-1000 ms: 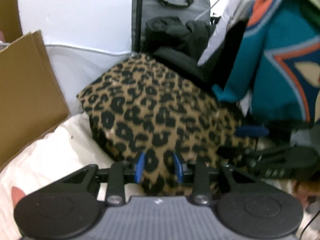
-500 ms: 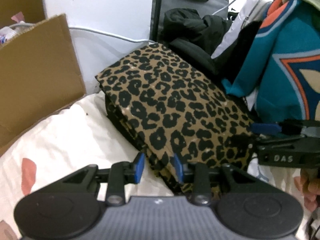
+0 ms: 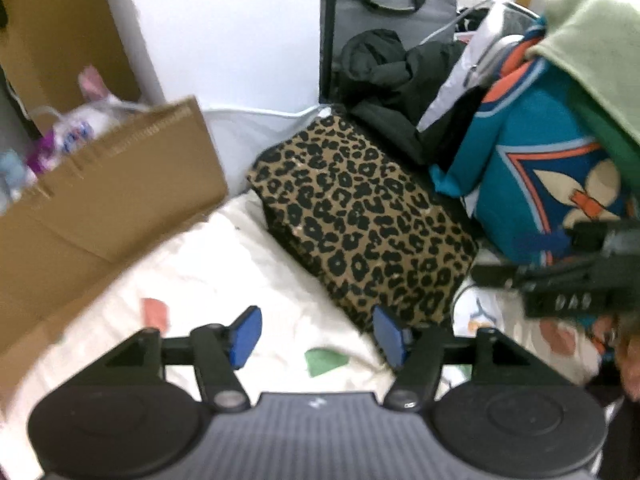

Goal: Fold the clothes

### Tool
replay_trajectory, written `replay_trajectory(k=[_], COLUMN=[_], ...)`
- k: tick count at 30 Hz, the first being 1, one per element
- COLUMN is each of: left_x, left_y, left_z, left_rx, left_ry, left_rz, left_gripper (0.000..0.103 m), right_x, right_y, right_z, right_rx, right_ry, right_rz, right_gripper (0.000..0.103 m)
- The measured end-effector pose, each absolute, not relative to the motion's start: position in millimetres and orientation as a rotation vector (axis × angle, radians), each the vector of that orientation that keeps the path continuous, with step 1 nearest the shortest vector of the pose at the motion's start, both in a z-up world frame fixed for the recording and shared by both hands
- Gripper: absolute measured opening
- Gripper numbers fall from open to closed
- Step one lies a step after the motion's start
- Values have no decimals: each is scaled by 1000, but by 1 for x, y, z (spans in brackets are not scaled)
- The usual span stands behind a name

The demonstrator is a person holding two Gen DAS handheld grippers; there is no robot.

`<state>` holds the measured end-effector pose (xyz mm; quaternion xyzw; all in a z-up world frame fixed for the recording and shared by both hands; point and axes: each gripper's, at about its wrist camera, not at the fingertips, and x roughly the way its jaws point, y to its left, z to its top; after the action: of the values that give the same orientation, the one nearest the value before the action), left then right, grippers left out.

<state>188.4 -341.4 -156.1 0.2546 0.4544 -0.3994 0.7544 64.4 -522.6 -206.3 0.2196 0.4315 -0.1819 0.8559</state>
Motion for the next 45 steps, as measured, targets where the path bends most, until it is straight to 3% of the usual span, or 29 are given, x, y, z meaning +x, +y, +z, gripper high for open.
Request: replay_trajectory(k=[3,8,35,45], left_x=[185,184,154,135], left_y=[-326,-290,-69,21], left_z=[-121,-65,107,135], left_rx=[534,437,187,95], left_ry=[998,1028,1056,1022], left_rz=[-843,-766,-516,-421], left_gripper=[71,78,97,102], right_x=[56,45,17,18], right_y=[-518,-511,-407,-357], right_z=[-173,-119,106,124], right_rx=[471,505,568,589], right_ry=[890,878,956,939], right_rz=[-380,-345,-331,-252], right_gripper=[93,102,102,102])
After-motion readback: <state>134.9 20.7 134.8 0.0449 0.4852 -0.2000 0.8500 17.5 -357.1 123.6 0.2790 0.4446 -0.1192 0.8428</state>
